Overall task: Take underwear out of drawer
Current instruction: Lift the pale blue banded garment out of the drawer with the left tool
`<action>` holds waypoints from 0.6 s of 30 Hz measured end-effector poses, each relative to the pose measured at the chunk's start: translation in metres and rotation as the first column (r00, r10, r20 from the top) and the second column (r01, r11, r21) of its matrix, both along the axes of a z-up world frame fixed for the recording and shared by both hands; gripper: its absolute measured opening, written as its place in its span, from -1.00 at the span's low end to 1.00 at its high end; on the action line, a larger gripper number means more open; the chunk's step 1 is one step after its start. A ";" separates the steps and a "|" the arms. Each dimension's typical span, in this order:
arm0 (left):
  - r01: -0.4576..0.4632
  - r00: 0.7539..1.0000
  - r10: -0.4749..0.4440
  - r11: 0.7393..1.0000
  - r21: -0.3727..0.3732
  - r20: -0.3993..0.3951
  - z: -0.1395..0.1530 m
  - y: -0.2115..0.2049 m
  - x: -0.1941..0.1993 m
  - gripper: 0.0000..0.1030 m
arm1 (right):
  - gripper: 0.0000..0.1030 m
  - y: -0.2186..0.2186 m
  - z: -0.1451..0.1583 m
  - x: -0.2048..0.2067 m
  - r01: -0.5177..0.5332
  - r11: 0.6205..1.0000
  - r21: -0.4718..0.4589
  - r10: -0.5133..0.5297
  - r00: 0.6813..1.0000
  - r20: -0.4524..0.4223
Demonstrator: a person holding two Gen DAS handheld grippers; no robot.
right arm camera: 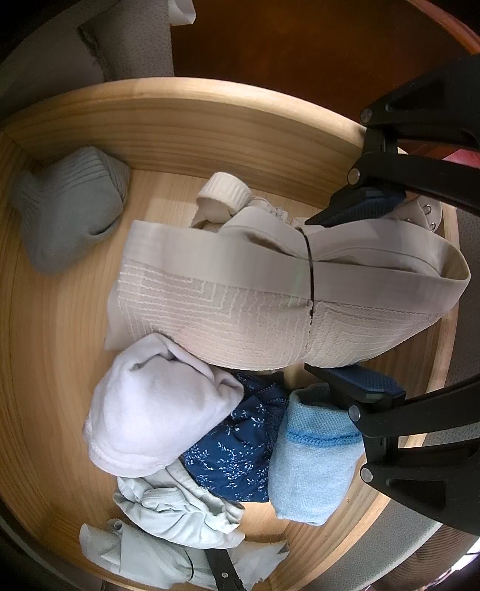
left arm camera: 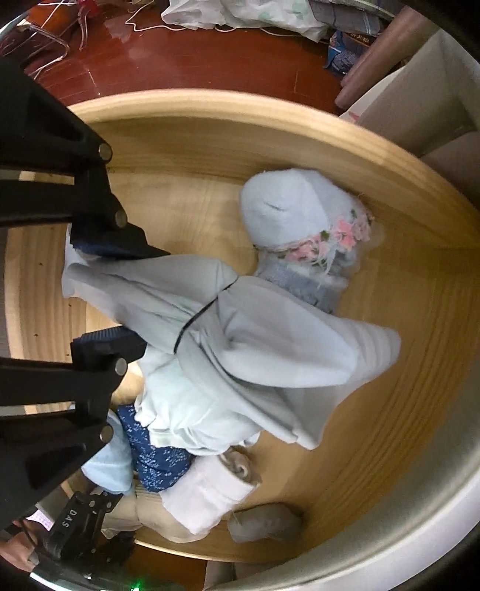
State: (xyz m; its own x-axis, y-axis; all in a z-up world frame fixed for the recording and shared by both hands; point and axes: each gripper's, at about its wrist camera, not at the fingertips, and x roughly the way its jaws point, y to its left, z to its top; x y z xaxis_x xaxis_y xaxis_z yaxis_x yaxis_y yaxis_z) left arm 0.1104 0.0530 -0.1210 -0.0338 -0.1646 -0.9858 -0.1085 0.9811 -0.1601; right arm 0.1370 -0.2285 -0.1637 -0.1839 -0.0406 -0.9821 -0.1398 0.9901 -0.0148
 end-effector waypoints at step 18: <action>0.137 0.984 -0.137 0.991 0.004 0.112 0.086 0.005 -0.035 -0.43 | 0.23 0.000 -0.001 0.000 -0.002 1.000 -0.007 0.002 1.000 -0.002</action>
State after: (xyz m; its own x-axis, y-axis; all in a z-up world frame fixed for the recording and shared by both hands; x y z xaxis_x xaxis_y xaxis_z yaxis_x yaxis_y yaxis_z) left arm 0.0752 0.0578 -0.0348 0.0540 -0.1693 -0.9841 0.0457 0.9849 -0.1669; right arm 0.1365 -0.2286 -0.1650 -0.1856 -0.0476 -0.9815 -0.1421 0.9896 -0.0212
